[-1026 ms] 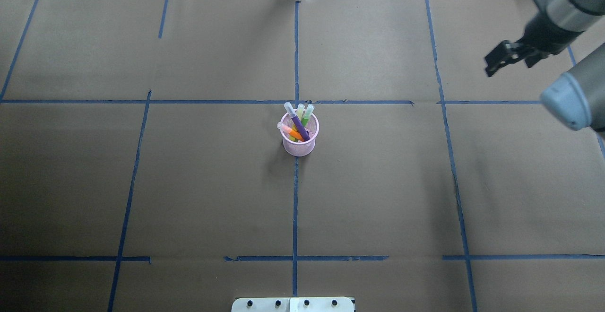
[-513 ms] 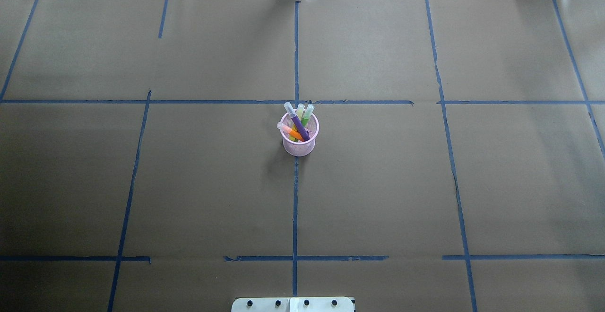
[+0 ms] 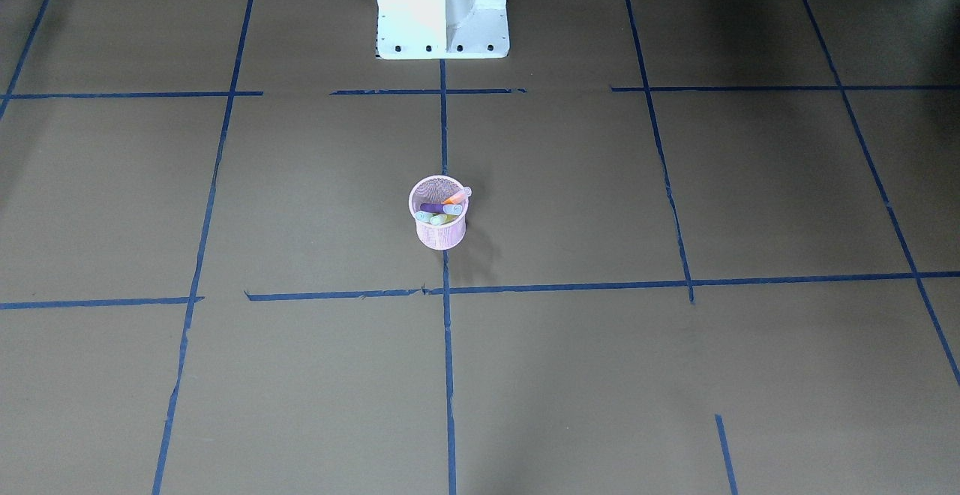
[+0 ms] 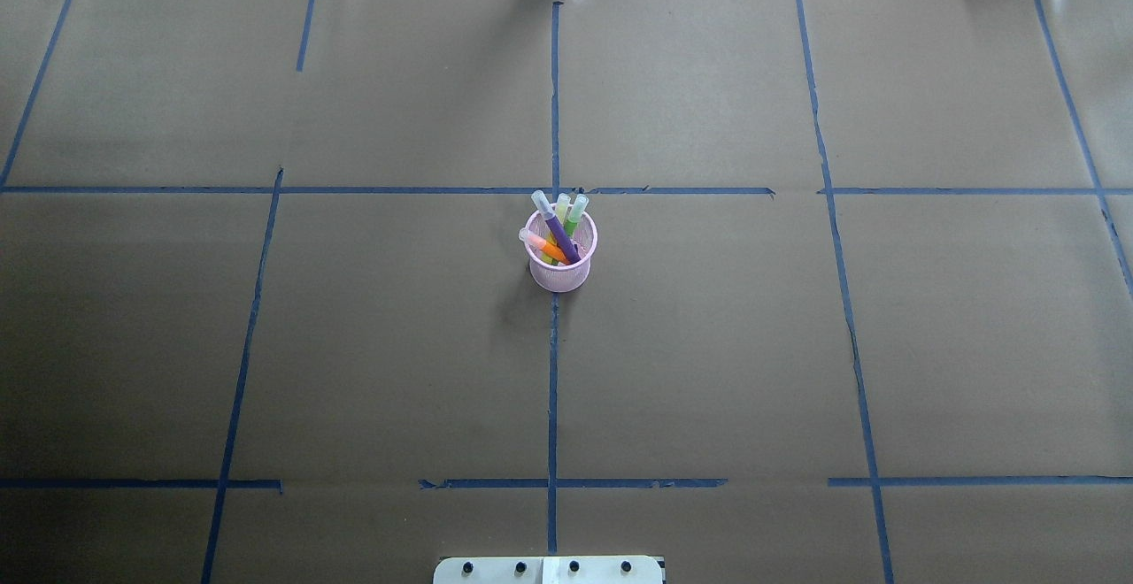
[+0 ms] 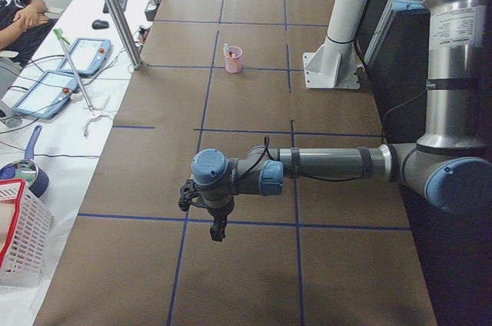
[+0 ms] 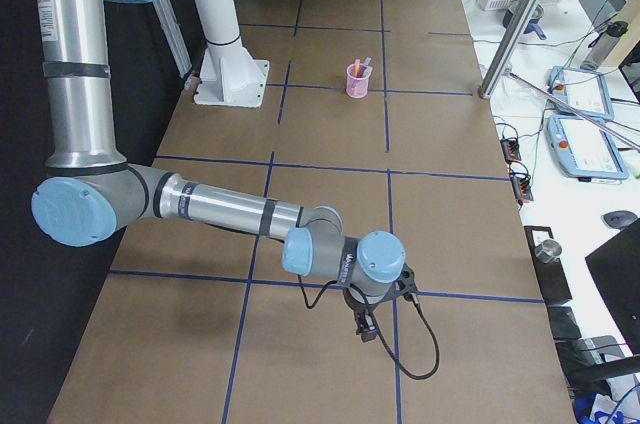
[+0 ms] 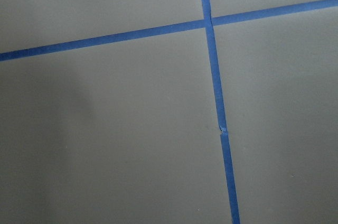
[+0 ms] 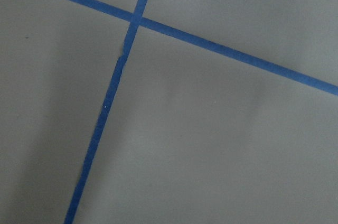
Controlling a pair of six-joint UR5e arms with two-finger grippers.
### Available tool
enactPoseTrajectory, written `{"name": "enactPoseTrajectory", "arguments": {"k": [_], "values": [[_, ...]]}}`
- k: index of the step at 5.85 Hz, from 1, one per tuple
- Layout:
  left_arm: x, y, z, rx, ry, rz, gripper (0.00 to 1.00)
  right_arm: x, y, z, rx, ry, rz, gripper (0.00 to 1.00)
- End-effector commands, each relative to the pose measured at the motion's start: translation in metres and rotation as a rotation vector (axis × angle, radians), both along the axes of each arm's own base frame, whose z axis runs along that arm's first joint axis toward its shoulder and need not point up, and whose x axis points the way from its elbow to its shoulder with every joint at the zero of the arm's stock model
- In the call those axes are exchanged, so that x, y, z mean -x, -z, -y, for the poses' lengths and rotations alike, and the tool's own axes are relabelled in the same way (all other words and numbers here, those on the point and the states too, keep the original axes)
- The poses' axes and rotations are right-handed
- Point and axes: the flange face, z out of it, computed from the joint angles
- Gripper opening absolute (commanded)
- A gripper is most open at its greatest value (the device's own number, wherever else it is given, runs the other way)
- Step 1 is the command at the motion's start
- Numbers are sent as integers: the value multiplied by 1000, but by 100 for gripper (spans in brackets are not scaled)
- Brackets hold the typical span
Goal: Collect pens into pen holder
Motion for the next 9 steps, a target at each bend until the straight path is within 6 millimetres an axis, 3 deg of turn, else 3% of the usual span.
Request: {"name": "enactPoseTrajectory", "arguments": {"k": [1, 4, 9], "values": [[0, -3, -3, 7, 1, -3, 100, 1, 37, -31, 17, -110, 1, 100], [0, -3, -5, 25, 0, -5, 100, 16, 64, -25, 91, -201, 57, 100], [0, -4, -5, 28, 0, -5, 100, 23, 62, -25, 127, -217, 77, 100]]}}
